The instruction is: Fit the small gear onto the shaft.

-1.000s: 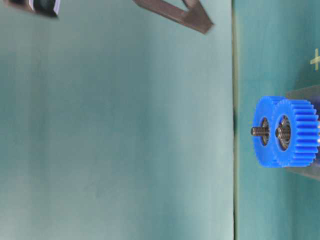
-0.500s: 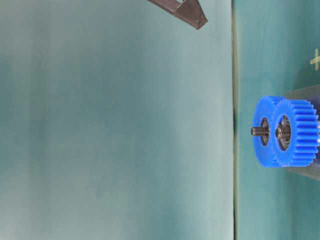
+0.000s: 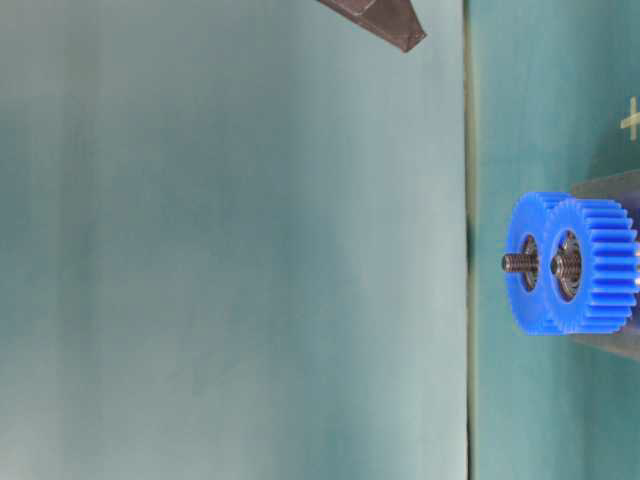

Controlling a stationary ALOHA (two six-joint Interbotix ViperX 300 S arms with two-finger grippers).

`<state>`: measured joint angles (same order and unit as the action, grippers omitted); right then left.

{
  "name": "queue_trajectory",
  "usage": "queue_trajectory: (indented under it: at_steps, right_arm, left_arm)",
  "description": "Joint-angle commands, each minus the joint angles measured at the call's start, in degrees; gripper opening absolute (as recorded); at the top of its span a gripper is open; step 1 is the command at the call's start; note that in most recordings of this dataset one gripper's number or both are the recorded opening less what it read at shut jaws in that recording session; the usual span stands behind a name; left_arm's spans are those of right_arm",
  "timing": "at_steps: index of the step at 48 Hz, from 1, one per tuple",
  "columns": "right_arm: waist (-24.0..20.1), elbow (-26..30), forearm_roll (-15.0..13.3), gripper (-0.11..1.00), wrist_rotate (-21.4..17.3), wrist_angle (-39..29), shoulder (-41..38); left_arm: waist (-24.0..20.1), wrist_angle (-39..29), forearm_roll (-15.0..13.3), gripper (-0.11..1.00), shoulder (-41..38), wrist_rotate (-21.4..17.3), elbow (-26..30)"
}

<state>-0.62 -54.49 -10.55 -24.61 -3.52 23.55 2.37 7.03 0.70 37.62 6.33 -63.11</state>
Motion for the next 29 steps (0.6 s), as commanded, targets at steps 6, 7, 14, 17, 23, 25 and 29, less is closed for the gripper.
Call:
queue_trajectory:
  at_steps: [6, 7, 14, 17, 23, 25, 29]
  right_arm:
    - [0.1, 0.4, -0.1, -0.01, 0.2, 0.8, 0.8]
    - [0.1, 0.4, -0.1, -0.01, 0.2, 0.8, 0.8]
    - [0.1, 0.4, -0.1, -0.01, 0.2, 0.9, 0.8]
    - [0.1, 0.4, -0.1, -0.01, 0.2, 1.0, 0.8]
    - [0.1, 0.2, -0.1, -0.01, 0.2, 1.3, 0.8]
    - [0.1, 0.0, -0.1, -0.01, 0.2, 1.4, 0.8]
    - [0.1, -0.1, -0.1, -0.01, 0.2, 1.8, 0.8]
  left_arm:
    - [0.2, 0.5, 0.1, 0.0, 0.1, -0.2, 0.5]
    - [0.2, 0.4, 0.1, 0.0, 0.1, -0.3, 0.4]
    - [0.2, 0.5, 0.1, 0.0, 0.2, -0.1, -0.2]
    - [0.2, 0.4, 0.1, 0.0, 0.2, -0.2, -0.2]
    - [0.2, 0.4, 0.1, 0.0, 0.4, -0.2, -0.2]
    - [0.2, 0.4, 0.1, 0.0, 0.6, -0.2, -0.2]
    - [0.2, 0.4, 0.1, 0.0, 0.8, -0.2, -0.2]
